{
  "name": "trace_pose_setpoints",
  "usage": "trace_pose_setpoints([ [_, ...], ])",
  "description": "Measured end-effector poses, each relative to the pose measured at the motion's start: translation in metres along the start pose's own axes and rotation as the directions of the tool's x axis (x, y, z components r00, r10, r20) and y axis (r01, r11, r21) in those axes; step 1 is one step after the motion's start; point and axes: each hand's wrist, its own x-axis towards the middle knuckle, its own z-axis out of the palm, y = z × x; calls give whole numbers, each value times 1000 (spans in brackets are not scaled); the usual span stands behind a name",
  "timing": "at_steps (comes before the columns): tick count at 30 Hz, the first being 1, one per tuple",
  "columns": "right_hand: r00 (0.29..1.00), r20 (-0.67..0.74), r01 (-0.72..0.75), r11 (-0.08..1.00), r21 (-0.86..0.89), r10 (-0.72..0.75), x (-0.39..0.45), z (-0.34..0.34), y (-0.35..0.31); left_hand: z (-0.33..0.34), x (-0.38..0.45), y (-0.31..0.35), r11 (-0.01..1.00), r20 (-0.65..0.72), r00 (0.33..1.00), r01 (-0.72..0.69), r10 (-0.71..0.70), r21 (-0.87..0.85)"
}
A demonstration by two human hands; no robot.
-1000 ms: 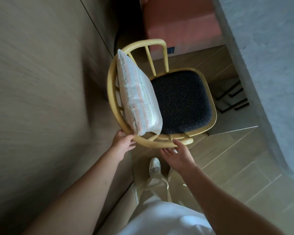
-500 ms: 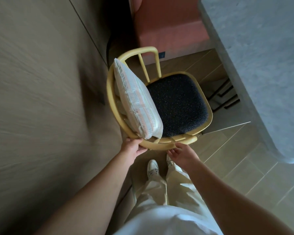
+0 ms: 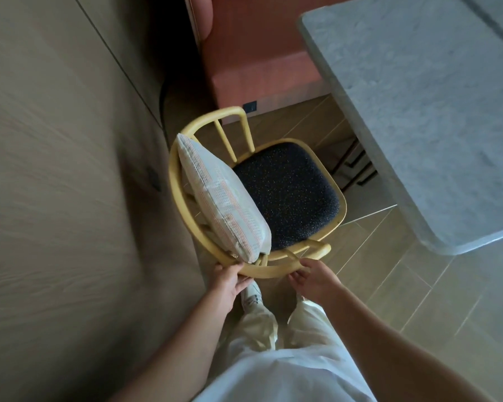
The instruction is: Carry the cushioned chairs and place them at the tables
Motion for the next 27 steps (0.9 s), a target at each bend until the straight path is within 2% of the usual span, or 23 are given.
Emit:
trace_pose_setpoints([
  [8,998,25,-58,996,69,56,15,-11,-6,5,-3,-12,996,-45,997,-66,63,-64],
  [13,981,156,-124,992,36,117,8,-27,-17,11,-4,-20,985,-64,995,-89,80,-149],
  [16,970,194,-138,989,-52,145,7,-45,-25,19,-8,-32,983,-103,991,-102,87,-154],
  [23,965,142,-188,958,-216,221,4,-103,-42,36,-28,-102,985,-186,982,-64,33,-161],
  [27,957,80,-260,945,-198,280,-5,-134,-46,49,-44,-140,982,-205,978,5,-44,-190],
])
